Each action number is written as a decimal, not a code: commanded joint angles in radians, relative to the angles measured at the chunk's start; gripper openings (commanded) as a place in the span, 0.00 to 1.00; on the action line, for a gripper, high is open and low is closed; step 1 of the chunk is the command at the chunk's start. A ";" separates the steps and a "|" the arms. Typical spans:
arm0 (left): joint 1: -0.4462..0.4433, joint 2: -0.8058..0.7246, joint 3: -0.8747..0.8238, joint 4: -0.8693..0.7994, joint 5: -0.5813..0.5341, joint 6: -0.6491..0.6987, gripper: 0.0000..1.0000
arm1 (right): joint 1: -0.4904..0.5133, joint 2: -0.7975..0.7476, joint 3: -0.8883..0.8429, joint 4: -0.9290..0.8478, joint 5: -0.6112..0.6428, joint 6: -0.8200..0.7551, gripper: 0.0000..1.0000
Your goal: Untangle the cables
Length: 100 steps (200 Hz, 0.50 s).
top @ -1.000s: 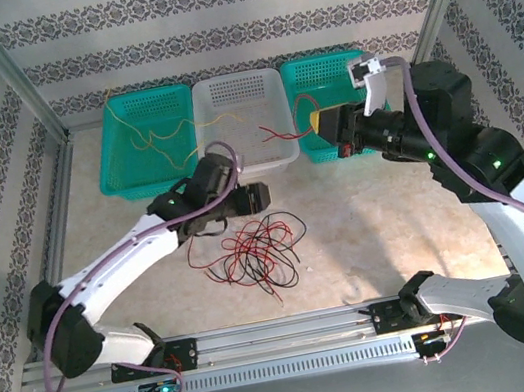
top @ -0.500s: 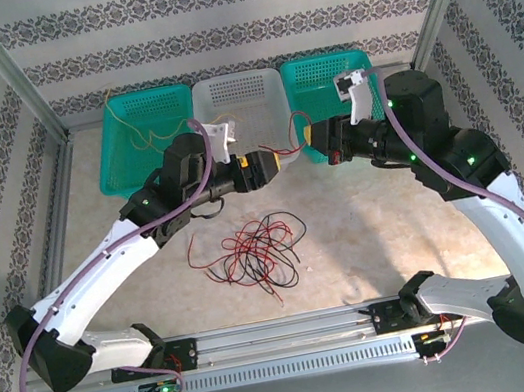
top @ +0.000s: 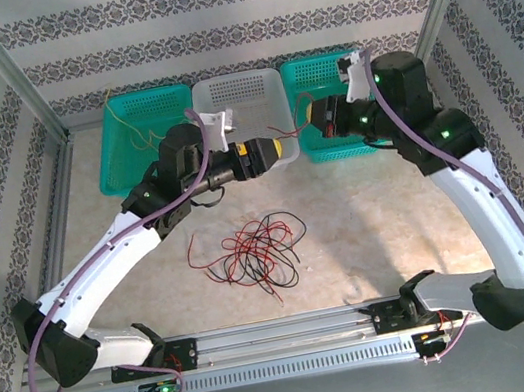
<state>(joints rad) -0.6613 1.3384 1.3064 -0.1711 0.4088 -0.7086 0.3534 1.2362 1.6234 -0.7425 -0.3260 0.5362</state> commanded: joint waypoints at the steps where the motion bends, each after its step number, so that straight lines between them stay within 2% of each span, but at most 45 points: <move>1: 0.028 -0.030 -0.042 -0.045 -0.063 -0.001 0.72 | -0.080 0.042 0.060 0.065 0.006 0.032 0.00; 47: 0.072 -0.045 -0.104 -0.157 -0.119 -0.011 0.73 | -0.254 0.181 0.131 0.160 0.002 0.096 0.00; 100: 0.137 -0.064 -0.149 -0.199 -0.148 -0.033 0.73 | -0.360 0.450 0.274 0.178 0.024 0.117 0.07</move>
<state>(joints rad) -0.5587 1.3136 1.1698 -0.3351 0.2852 -0.7208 0.0238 1.5700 1.8278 -0.5854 -0.3176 0.6266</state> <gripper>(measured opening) 0.730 0.055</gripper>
